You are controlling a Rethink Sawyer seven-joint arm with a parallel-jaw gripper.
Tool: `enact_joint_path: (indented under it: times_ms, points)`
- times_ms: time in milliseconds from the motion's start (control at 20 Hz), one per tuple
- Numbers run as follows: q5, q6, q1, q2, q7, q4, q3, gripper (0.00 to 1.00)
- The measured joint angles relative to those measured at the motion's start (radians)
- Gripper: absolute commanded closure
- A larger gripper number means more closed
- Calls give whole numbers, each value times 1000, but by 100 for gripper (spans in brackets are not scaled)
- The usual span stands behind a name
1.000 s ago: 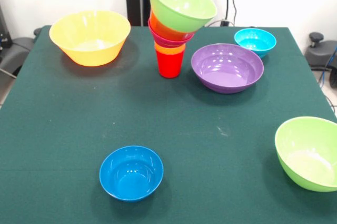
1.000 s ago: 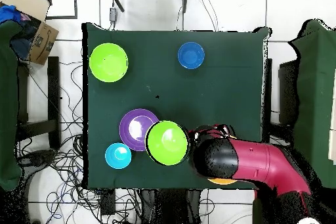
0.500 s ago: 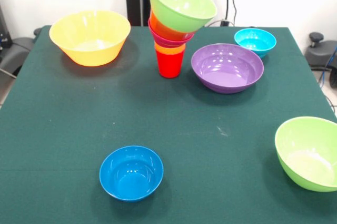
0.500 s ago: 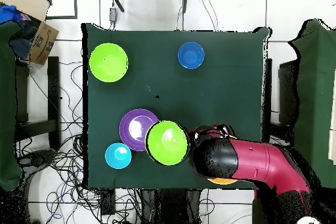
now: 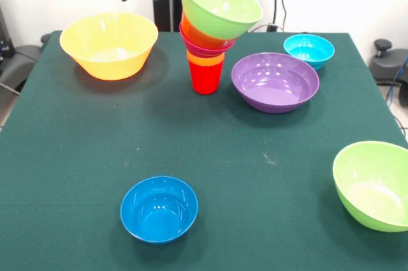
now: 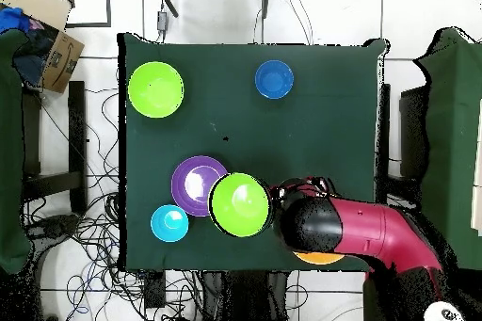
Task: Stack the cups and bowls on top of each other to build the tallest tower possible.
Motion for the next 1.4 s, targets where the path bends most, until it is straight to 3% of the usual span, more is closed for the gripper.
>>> enact_joint_path:
  times_ms: [550, 1400]
  points:
    - [-10, -35, -8, 18, 0, 1, 1, 0]
    - [-10, -35, 20, -44, 0, 3, 1, 0]
